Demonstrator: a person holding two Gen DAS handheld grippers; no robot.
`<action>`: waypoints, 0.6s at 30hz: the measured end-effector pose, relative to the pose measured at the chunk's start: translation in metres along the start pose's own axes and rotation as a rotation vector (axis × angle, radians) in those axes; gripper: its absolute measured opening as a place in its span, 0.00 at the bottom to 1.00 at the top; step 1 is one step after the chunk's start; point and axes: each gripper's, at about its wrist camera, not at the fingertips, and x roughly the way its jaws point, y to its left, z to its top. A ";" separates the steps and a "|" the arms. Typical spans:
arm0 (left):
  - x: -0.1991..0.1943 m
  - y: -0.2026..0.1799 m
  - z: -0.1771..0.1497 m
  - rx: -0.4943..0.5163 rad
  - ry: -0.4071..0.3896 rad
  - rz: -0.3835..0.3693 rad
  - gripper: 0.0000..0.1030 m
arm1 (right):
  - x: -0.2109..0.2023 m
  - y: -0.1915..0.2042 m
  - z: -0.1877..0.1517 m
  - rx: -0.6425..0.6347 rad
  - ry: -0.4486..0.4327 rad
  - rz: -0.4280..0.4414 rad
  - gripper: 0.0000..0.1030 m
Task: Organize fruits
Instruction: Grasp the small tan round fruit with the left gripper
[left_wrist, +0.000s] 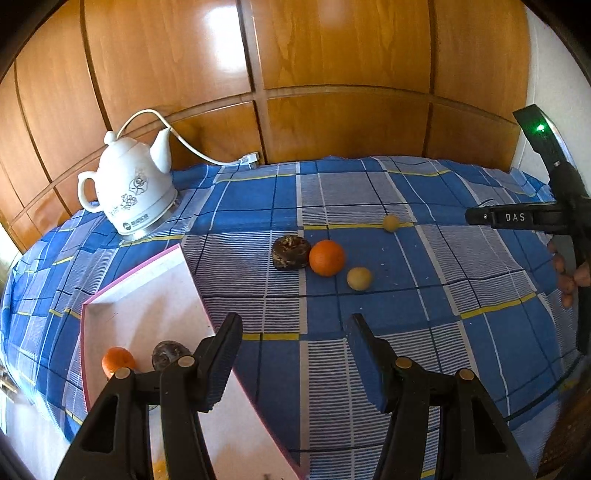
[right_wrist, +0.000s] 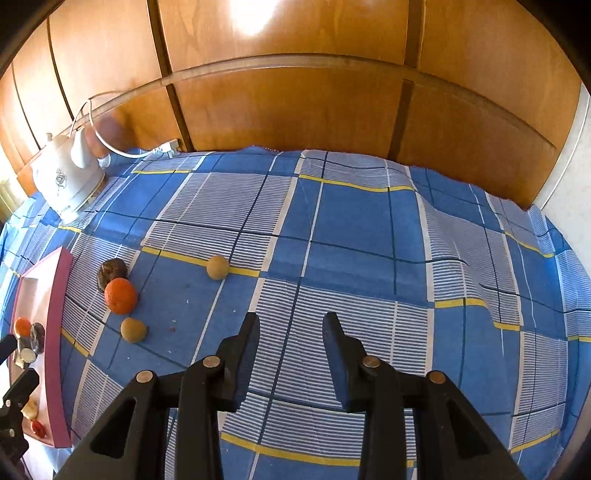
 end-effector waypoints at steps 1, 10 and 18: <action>0.001 -0.001 0.001 0.003 0.001 -0.001 0.58 | 0.000 0.000 0.000 0.000 0.002 0.001 0.34; 0.011 -0.010 0.004 0.022 0.015 -0.010 0.58 | 0.000 -0.001 -0.001 0.009 0.009 0.006 0.34; 0.035 -0.002 0.007 -0.066 0.108 -0.097 0.58 | -0.001 -0.002 0.000 0.022 0.010 0.013 0.35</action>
